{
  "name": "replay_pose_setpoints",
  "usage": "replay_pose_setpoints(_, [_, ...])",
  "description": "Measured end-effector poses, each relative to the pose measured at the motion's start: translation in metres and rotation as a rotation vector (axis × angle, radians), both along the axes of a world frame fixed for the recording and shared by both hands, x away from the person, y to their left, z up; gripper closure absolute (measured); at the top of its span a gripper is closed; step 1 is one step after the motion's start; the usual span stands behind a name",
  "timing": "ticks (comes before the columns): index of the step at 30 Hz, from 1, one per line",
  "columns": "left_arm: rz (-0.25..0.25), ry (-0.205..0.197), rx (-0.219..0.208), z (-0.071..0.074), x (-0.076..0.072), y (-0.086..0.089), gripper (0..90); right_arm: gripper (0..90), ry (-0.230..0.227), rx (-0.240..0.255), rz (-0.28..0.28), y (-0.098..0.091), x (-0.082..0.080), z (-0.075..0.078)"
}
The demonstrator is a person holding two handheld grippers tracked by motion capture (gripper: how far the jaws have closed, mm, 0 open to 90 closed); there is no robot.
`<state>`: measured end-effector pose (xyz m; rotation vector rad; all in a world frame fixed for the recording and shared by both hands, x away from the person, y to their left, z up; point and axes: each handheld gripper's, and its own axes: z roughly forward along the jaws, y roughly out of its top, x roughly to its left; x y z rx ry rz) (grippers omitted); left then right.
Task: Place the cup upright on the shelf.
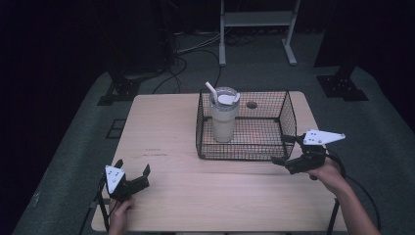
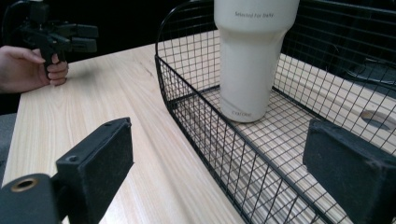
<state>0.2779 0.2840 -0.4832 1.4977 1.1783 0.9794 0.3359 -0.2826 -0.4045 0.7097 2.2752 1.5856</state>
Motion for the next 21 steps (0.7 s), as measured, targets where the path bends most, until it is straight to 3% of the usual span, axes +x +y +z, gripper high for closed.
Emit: replay_pose_setpoints(21, [0.002,0.003,0.001,0.000,0.000,0.000,0.0,7.9,0.009,-0.022,-0.007,-0.007,-0.021,-0.018])
